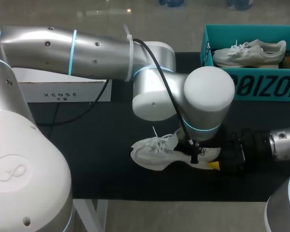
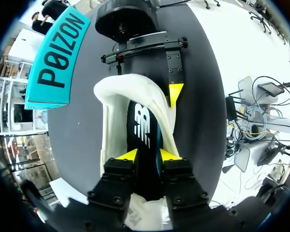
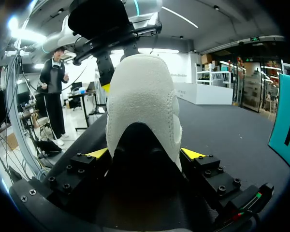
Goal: Take the shoe out of the shoebox, open the shoe tongue, remove and reinsert the insole, then place the shoe into the shoebox
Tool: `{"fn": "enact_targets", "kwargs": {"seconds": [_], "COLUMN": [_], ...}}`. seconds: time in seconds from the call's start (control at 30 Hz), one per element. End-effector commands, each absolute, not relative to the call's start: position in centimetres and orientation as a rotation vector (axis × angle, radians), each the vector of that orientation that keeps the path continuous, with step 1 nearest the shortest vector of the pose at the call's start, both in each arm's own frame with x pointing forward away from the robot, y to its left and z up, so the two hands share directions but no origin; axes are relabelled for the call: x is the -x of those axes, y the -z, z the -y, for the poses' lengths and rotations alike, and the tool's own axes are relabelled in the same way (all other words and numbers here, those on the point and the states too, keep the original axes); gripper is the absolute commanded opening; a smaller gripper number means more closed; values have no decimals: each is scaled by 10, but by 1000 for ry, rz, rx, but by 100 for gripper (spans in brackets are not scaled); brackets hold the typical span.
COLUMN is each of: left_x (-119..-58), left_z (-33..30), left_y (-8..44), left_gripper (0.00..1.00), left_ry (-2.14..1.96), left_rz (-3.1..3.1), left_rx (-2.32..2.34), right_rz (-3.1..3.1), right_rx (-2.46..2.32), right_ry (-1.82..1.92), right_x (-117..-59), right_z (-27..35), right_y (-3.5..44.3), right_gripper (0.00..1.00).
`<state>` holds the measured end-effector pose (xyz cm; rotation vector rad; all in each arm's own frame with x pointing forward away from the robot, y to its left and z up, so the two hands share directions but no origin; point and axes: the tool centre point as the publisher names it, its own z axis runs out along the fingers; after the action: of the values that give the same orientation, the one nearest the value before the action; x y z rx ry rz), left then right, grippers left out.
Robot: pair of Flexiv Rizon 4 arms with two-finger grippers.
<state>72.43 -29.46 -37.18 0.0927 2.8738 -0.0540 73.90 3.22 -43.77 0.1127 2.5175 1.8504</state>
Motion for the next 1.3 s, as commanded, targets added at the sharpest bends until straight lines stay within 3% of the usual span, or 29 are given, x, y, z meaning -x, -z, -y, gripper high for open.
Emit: {"fn": "enact_targets", "kwargs": {"seconds": [0.03,0.33,0.37,0.43,1.3], "left_x": [-737,-724,-723,-725,-737], "left_z": [306,305,304,301,286], "left_y": [391,440,445,452,374], "left_gripper": [27,44,40,0,0], "left_ry": [24,-89,-85,-97,95], "left_rz": [-2937,-3010,-3015,-3008,-2795], "left_rx": [-116,-193,-194,-148,2], "right_rz": [-2519,-2519,-2519,-2519,-2519], "right_rx": [-115,-115,-115,-115,-115], "right_ry": [-1845,-1845,-1845,-1845,-1845], "right_x": [-738,-738,-738,-738,-738], "right_z": [-34,-34,-34,-34,-34], "right_y": [442,442,442,442,442], "right_gripper": [0,0,0,0,0]}}
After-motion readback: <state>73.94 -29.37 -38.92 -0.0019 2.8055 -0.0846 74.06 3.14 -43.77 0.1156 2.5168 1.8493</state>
